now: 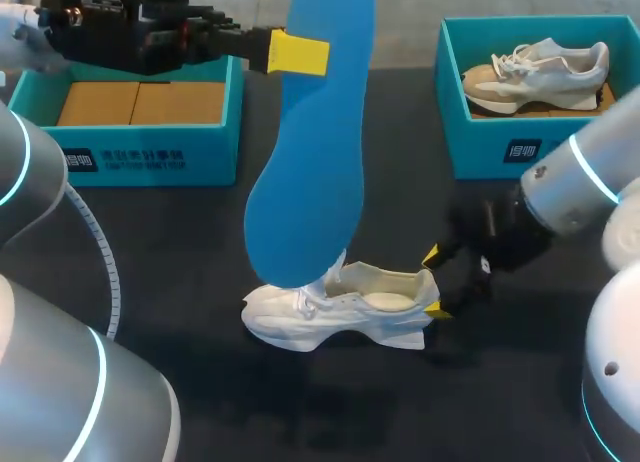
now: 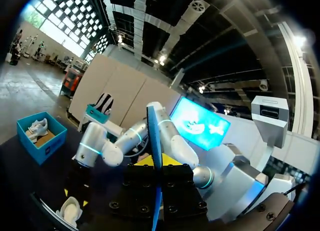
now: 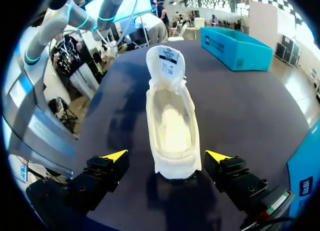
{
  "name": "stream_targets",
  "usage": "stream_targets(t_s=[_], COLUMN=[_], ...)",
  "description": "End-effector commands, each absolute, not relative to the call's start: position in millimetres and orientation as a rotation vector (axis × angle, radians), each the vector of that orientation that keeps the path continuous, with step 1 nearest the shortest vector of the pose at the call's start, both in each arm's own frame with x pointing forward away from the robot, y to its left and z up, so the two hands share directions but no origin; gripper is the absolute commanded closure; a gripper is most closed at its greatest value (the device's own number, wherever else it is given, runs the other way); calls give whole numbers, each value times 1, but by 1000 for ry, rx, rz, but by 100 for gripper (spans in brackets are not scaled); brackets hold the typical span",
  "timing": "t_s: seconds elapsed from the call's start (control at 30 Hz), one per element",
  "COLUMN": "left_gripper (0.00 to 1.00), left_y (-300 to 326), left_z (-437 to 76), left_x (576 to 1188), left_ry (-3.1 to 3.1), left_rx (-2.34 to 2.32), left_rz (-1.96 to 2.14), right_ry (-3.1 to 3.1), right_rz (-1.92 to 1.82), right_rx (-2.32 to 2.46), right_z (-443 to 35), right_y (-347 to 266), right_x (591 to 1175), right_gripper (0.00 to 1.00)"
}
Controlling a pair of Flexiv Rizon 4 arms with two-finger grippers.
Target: Take the shoe out of the shoebox, open the shoe tongue, remove and reinsert the insole, then place the shoe into the shoebox
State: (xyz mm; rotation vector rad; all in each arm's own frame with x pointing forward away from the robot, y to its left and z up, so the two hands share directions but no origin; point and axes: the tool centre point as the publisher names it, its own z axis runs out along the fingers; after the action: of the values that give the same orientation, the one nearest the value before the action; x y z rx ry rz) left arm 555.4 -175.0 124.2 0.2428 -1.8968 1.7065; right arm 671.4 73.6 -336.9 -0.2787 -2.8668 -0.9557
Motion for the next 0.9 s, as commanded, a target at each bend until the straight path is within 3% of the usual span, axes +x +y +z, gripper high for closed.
stream_targets(t_s=[0.03,0.9], left_gripper=[100,100], left_y=[-176,-176], left_z=[124,124], left_x=[556,556], left_ry=[-1899,-1899], left_rx=[242,242], left_rz=[1704,1704], right_ry=[-2958,-3063], right_rz=[-523,-147], right_rx=[-256,-244], right_z=[-335,-338], right_y=[83,106], right_x=[674,679], right_gripper=[0,0])
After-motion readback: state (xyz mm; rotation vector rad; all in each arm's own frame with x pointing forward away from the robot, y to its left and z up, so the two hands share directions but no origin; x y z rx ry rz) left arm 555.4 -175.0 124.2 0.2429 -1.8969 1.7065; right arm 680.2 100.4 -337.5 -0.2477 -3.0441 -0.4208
